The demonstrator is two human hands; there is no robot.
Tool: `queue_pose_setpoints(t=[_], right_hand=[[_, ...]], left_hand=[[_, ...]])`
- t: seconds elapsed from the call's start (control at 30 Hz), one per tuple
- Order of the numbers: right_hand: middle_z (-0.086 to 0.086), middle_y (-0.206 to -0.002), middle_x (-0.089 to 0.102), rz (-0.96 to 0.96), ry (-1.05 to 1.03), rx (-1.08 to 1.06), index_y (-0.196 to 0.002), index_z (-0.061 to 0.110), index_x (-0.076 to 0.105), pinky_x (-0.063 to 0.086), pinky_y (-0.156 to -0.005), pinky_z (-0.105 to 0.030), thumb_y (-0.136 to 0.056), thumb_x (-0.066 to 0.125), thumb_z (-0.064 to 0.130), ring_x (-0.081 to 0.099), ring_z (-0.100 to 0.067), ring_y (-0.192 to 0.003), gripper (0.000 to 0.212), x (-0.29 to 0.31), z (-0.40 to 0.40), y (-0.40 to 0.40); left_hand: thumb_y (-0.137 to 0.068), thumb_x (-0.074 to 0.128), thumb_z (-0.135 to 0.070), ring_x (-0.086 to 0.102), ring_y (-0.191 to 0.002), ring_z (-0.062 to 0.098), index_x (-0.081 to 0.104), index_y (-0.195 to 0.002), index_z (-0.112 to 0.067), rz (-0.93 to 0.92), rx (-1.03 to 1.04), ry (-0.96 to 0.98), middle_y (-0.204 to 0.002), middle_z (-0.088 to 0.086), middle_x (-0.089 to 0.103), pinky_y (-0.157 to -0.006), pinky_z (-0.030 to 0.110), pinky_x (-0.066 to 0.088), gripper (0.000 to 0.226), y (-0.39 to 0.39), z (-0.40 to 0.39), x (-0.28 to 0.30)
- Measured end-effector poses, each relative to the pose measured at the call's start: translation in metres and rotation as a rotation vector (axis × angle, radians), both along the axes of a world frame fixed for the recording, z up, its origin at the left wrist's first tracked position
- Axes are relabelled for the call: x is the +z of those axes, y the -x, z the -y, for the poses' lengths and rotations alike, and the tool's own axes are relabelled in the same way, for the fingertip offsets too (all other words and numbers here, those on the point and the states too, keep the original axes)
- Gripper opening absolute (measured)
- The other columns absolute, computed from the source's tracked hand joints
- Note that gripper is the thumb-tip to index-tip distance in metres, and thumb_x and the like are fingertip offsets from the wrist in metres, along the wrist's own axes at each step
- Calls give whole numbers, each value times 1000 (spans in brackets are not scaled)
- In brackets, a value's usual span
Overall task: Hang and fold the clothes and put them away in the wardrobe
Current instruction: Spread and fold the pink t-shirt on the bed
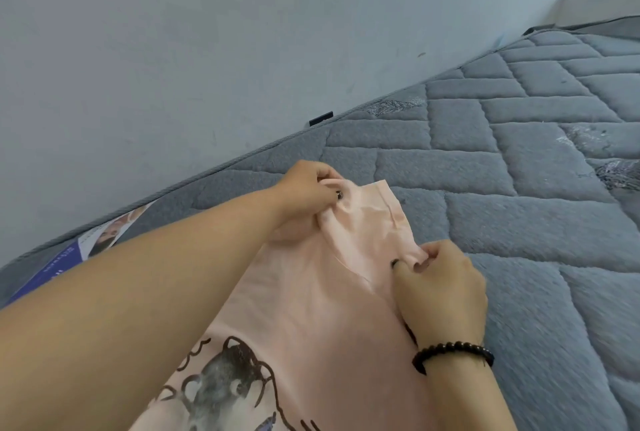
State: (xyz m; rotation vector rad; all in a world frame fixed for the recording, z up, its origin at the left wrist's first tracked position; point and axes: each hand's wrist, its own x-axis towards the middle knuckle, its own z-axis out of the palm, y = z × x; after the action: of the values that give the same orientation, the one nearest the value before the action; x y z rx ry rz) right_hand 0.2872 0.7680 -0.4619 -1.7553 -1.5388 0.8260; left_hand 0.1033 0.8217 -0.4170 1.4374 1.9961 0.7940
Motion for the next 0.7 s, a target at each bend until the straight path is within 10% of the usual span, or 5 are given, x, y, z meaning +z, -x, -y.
queue_pose_setpoints(t=[0.17, 0.3, 0.43, 0.63, 0.7], right_hand=[[6, -112, 67, -818, -207, 328, -75, 6, 54, 47, -94, -21, -82, 58, -9, 60, -6, -111, 17, 20, 7, 5], [-4, -110, 70, -783, 25, 1014, -75, 0, 61, 40, -99, -15, -72, 50, -15, 55, -1, -119, 19, 21, 25, 14], [-4, -105, 73, -928, 41, 948, -86, 3, 67, 47, -97, -24, -68, 49, -6, 63, -13, -111, 27, 23, 27, 20], [34, -108, 50, -77, -216, 858, -111, 36, 59, 29, -84, 2, -77, 72, 29, 42, 15, -103, 37, 2, 31, 45], [33, -117, 38, 85, -229, 943, -113, 33, 58, 20, -86, 7, -73, 75, 37, 30, 18, -110, 43, -7, 31, 48]], left_hand=[[-87, 52, 12, 49, -50, 9, 65, -80, -18, 320, 17, -63, -66, -4, 63, -41, 17, 35, 34, 20, 17, 17], [-69, 49, 24, 67, -77, 12, 57, -51, -13, 260, -44, -36, -79, 2, 72, -71, 22, 53, 42, 60, 54, 25], [-74, 37, 25, 69, -94, 10, 61, -56, -9, 125, 150, 6, -93, 4, 76, -70, 13, 49, 45, 90, 98, 10], [-85, 65, -14, 61, -68, 12, 67, -85, -11, 134, 295, -8, -78, 2, 70, -58, 18, 44, 4, 75, 101, -14], [-82, 69, -38, 57, -64, 13, 67, -83, -12, 73, 275, 35, -71, -3, 64, -63, 26, 45, 26, 66, 89, -19]])
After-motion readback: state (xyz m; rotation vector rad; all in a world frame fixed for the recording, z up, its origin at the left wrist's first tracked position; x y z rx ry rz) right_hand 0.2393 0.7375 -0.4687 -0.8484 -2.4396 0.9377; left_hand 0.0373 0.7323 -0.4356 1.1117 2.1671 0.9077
